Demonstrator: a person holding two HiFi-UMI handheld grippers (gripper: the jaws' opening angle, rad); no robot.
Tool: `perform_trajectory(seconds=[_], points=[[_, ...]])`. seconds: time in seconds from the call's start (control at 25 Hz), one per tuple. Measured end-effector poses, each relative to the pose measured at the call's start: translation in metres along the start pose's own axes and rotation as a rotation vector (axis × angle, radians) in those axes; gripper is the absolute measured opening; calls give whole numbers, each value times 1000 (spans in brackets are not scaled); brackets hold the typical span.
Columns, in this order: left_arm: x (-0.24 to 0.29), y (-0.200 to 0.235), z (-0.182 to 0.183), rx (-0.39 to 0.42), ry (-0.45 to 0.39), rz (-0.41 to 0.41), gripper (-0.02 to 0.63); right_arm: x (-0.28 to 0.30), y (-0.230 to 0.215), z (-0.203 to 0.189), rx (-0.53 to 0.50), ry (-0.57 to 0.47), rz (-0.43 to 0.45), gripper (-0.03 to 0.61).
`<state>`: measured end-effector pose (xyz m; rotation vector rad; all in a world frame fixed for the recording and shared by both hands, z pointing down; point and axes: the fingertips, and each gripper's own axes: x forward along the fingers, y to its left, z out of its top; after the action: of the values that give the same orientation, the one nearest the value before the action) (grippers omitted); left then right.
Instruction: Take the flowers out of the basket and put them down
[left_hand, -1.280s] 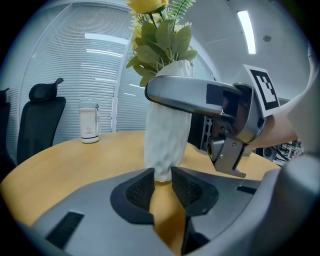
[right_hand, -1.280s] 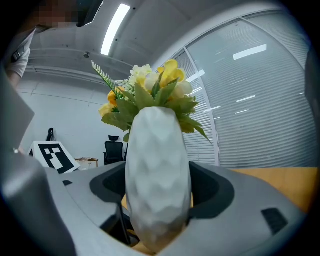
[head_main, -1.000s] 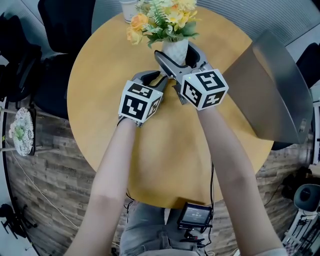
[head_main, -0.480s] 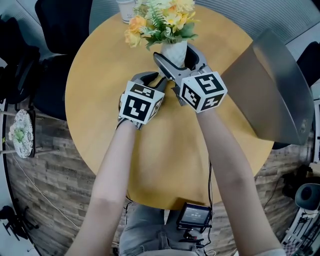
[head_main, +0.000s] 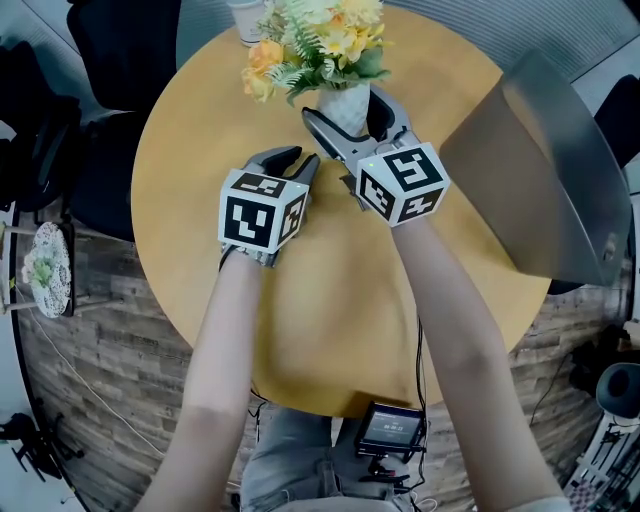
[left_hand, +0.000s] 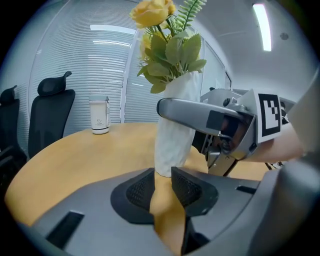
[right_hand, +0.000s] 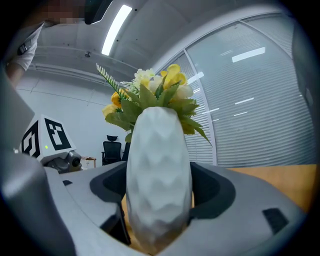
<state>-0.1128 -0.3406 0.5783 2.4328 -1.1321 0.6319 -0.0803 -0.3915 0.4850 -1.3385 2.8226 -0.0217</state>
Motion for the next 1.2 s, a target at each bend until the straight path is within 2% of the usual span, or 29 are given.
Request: perform_trajectory(seconds=[0.56,0.72,0.88,1.04,1.2], points=[[-18,6,6,4,-39,43,106,-1,-1,-12,-14,53,-14,376],[-20,1,8,3,-54,34,107,-3,-2,-10,21,41,-24,420],[-25,-1,12,11,-64,39,107,-4,2,-9,10,50,-14,439],[-30,-4,18,13,-101,53,107,-11,4,-7,6,58,-21,443],[-37,-13,29,-1,-175,38,101,-22,3,-2,14,60,-24,442]])
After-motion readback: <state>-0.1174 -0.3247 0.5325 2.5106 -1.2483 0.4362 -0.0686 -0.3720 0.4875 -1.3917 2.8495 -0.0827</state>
